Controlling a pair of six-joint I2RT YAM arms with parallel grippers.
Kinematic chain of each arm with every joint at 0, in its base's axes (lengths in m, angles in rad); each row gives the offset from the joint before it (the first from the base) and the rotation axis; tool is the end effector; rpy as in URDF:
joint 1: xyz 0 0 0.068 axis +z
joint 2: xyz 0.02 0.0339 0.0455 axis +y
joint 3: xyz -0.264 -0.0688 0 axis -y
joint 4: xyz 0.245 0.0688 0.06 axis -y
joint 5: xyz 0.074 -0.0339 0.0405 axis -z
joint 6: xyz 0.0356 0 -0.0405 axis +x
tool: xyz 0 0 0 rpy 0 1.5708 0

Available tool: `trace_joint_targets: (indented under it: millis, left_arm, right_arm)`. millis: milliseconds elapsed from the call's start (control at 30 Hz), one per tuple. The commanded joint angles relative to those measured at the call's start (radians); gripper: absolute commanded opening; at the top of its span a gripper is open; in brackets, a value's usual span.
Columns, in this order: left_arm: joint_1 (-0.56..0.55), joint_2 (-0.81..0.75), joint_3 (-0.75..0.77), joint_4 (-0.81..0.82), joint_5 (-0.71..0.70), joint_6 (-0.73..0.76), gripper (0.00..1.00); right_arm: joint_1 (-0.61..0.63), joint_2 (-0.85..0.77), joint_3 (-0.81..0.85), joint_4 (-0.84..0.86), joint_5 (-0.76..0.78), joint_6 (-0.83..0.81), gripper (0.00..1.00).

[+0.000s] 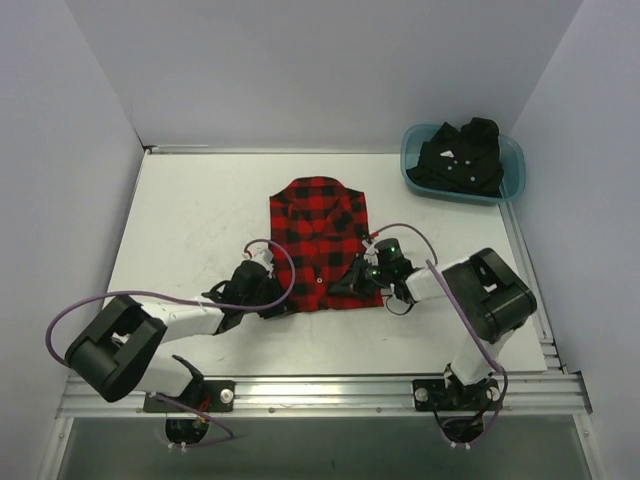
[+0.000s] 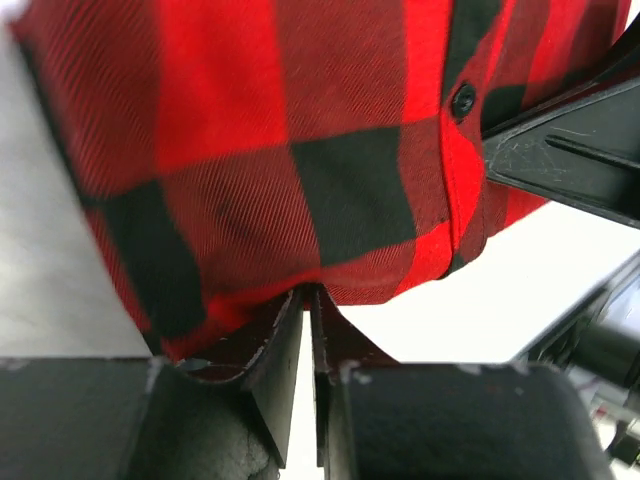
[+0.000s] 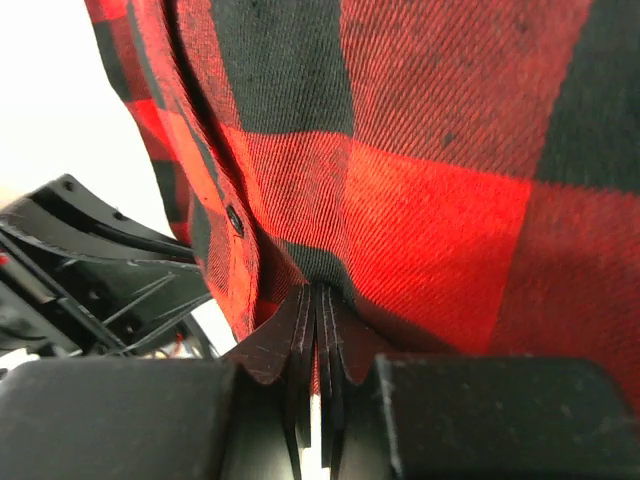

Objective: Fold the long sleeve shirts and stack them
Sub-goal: Fold the shirt

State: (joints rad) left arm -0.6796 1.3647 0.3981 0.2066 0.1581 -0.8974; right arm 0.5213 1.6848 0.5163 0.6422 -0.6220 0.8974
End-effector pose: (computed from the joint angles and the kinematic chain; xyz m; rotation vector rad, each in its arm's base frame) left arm 0.1782 -0.1512 0.1292 -0.1892 2.5204 -0.9100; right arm 0.2413 0.1625 0.1221 0.0121 2.3614 1.4368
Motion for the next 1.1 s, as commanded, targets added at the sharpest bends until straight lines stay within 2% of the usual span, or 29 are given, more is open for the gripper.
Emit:
trace_joint_targets:
  millis: [0,167,267,467,533,667,867,967,1067]
  left_arm:
    - [0.073,0.059,0.020,0.040,-0.026,0.011,0.19]
    - [0.112,0.125,0.116,0.050,-0.025,0.067,0.16]
    - [0.120,0.113,0.157,0.037,0.007,0.077,0.16]
    - [0.037,-0.065,0.168,0.033,0.003,0.046,0.18]
    - [-0.001,-0.075,0.186,0.057,-0.014,0.049,0.17]
    - [-0.020,0.031,0.215,0.097,-0.009,0.069,0.17]
    - [-0.020,0.226,0.200,0.208,0.006,0.054,0.16]
    - [-0.018,0.284,0.194,0.226,0.014,0.045,0.16]
    - [-0.021,0.272,0.167,0.238,0.024,0.035,0.16]
  right_arm:
    - [-0.055,0.113,0.074,0.059,-0.002,-0.037,0.00]
    - [-0.099,0.190,0.241,-0.036,0.005,-0.126,0.00]
    - [-0.121,0.179,0.271,-0.052,-0.016,-0.118,0.00]
    - [-0.103,-0.046,0.205,-0.090,-0.022,-0.124,0.00]
    - [-0.093,-0.080,0.157,-0.073,-0.015,-0.115,0.00]
    - [-0.087,-0.097,0.074,0.003,-0.019,-0.086,0.00]
    - [-0.092,0.024,0.007,0.128,-0.019,-0.078,0.00]
    - [-0.093,0.093,0.007,0.142,-0.015,-0.095,0.00]
    - [-0.105,0.089,-0.012,0.149,-0.018,-0.089,0.00]
